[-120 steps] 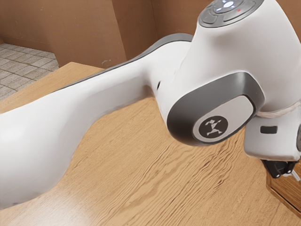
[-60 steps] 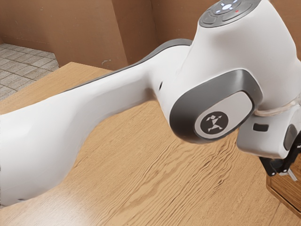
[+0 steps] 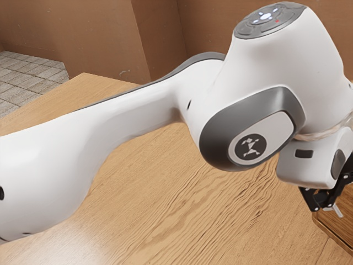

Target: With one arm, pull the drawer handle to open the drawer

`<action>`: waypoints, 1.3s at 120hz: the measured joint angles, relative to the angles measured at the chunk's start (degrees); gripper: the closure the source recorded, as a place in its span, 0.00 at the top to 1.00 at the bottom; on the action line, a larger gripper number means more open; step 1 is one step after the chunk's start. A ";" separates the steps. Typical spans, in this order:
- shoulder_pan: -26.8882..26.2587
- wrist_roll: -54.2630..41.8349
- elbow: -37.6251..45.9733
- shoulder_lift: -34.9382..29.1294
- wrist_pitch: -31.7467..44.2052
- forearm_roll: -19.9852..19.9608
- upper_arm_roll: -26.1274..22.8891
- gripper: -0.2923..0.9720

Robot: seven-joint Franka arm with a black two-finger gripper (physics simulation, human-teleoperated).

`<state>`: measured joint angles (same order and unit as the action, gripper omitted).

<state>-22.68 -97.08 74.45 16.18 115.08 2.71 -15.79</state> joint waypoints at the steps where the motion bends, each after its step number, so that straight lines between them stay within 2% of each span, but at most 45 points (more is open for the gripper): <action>1: -0.06 0.05 0.10 -0.09 0.00 0.02 0.10 0.73; 39: -2.99 2.22 7.31 -6.45 0.11 -0.11 4.07 0.68; 60: -3.38 3.49 14.78 -13.27 0.16 -1.15 4.43 0.58; 69: -3.48 3.98 17.14 -15.25 0.17 -1.67 4.56 0.63; 77: -4.23 4.37 19.38 -17.17 0.20 -2.07 5.29 0.58; 94: -5.38 5.07 24.55 -21.94 0.28 -2.73 6.24 0.62; 106: -5.14 5.52 26.95 -24.33 0.26 -3.13 6.46 0.59; 124: -5.26 6.11 30.08 -27.68 0.31 -3.48 6.46 0.48; 146: -5.31 6.81 33.68 -31.26 0.42 -3.84 6.40 0.46; 151: -4.83 6.94 34.50 -31.96 0.46 -4.00 6.34 0.51; 156: -4.65 7.07 34.91 -32.46 0.49 -4.22 6.25 0.50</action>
<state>-27.33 -90.01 109.36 -16.28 115.57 -1.51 -9.53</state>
